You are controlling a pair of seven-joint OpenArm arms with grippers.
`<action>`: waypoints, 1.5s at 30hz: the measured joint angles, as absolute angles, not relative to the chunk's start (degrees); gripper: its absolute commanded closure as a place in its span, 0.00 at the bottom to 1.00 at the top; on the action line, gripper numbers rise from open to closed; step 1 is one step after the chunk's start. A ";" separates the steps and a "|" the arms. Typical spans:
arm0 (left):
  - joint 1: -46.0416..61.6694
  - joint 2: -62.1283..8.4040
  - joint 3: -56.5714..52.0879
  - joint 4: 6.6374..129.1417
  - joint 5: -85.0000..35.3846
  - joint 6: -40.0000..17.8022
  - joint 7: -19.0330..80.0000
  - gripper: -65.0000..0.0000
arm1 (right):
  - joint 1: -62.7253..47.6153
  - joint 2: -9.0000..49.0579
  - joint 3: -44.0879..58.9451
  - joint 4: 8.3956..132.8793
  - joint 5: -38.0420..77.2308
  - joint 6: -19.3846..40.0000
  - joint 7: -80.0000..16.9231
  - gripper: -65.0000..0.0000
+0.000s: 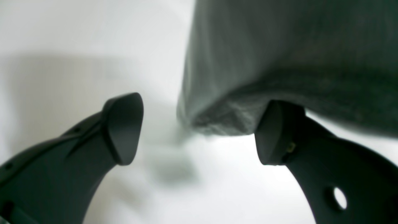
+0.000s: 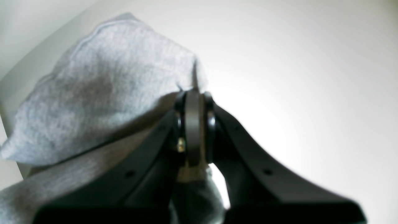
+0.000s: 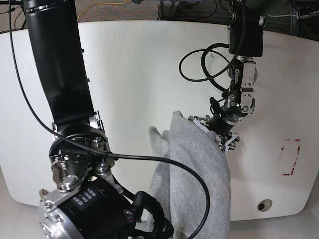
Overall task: Fold the T-shirt properly
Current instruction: 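Hold the shirt with both grippers and spread it apart across the table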
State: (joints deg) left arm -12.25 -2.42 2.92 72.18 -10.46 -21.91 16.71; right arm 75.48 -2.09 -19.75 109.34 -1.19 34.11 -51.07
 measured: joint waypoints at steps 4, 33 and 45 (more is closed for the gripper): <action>-13.43 -2.44 3.55 69.87 -10.57 -22.09 16.71 0.21 | 75.48 -2.13 -19.75 109.34 -1.17 34.13 -51.07 0.99; -13.91 -2.79 8.05 68.69 -10.76 -22.13 16.78 1.00 | 75.46 -2.13 -19.75 109.43 -1.19 34.11 -51.07 1.00; -4.60 -6.39 -2.79 84.62 -10.39 -21.82 21.45 1.00 | 73.91 0.40 -14.94 107.72 -1.19 34.11 -51.05 1.00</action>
